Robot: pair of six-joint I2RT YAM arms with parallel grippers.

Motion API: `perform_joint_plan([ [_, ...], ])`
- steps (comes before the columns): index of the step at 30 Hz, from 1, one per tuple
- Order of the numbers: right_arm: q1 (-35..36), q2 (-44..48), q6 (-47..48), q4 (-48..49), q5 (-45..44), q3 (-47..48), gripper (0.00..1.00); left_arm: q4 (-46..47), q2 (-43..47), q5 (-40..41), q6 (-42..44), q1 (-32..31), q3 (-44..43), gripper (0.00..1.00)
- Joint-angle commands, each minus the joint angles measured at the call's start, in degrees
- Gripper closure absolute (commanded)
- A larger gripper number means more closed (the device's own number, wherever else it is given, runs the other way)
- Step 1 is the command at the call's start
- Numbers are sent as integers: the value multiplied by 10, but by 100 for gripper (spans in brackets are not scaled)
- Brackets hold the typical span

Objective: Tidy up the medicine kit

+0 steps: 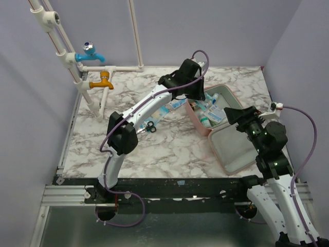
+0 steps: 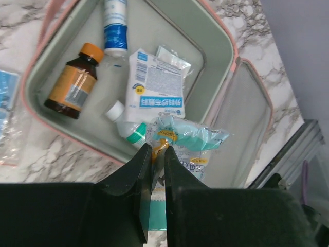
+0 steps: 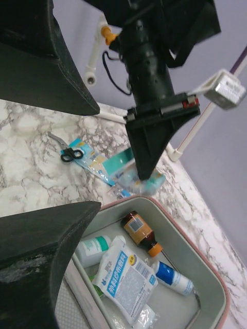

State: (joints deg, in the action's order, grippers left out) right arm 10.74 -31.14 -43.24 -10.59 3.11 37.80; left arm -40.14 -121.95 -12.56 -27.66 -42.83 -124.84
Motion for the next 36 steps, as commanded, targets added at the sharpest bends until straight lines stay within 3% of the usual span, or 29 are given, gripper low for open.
perform_joint_plan([
  [1, -4, 20, -30, -31, 28, 6, 29, 106, -34, -75, -85, -7, -8, 100],
  [12, -3, 65, -54, -41, 53, -7, 29, 315, -124, -141, -248, -14, -11, 100],
  [27, -3, 100, -86, -32, 79, -14, 29, 455, -250, -127, -391, -29, -60, 87],
  [36, -3, 103, -82, -39, 78, -16, 29, 480, -278, -96, -401, -28, -68, 53],
])
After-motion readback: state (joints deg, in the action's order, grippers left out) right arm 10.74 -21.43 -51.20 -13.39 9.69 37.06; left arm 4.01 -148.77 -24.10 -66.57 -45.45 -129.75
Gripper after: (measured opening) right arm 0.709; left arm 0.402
